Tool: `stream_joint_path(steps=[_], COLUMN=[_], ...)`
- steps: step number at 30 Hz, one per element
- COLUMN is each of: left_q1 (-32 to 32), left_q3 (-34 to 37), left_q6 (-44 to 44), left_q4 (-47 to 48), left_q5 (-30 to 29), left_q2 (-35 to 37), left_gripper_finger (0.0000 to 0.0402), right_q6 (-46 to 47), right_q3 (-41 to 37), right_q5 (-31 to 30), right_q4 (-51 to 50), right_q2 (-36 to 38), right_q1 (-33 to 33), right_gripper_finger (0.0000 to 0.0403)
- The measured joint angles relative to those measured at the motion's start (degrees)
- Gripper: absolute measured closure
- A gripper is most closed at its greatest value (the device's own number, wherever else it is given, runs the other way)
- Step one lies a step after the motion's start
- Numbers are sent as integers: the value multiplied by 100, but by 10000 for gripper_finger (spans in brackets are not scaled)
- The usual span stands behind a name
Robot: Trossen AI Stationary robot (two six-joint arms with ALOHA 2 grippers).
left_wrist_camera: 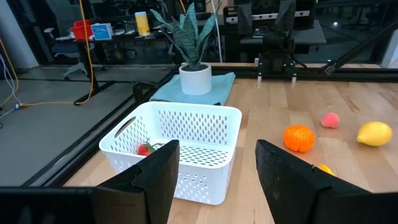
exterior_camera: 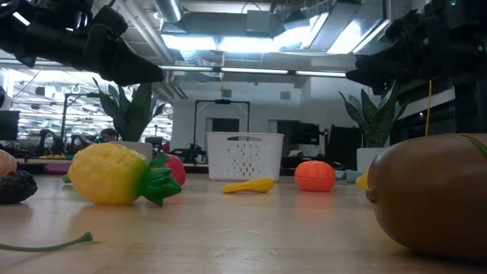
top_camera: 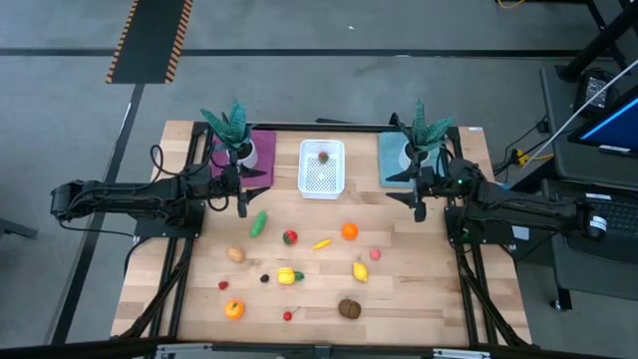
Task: Pick and placing Produce into tupperware
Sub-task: Put the green eggplant into the white bin
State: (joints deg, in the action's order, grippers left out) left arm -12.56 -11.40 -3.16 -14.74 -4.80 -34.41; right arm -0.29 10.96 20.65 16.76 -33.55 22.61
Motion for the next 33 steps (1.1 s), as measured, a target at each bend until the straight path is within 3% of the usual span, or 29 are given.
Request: stream_joint_path(steps=[9, 13, 16, 19, 24, 33], left_q1=[88, 418, 764, 1122, 1722, 2823], left_q3=[0, 0, 0, -37, -651, -1602], left_q6=[-49, -14, -2, 2, 448, 1921], left_q4=[17, 27, 20, 243, 1894, 3442], left_q5=[166, 620, 572, 66, -1343, -2200], left_q2=[-1, 22, 149, 208, 247, -311], left_gripper_finger=[198, 198, 198, 198, 198, 198], right_q6=[-292, -293, -295, -298, -295, -298], right_q3=[0, 0, 0, 0, 0, 0], right_q5=[-1, -1, -3, -8, -155, -173], right_q4=[5, 5, 5, 5, 5, 6], right_q2=[-5, -5, -5, -5, -10, -10], right_q1=[0, 0, 0, 0, 2, 2], right_gripper_finger=[180, 180, 180, 180, 180, 180])
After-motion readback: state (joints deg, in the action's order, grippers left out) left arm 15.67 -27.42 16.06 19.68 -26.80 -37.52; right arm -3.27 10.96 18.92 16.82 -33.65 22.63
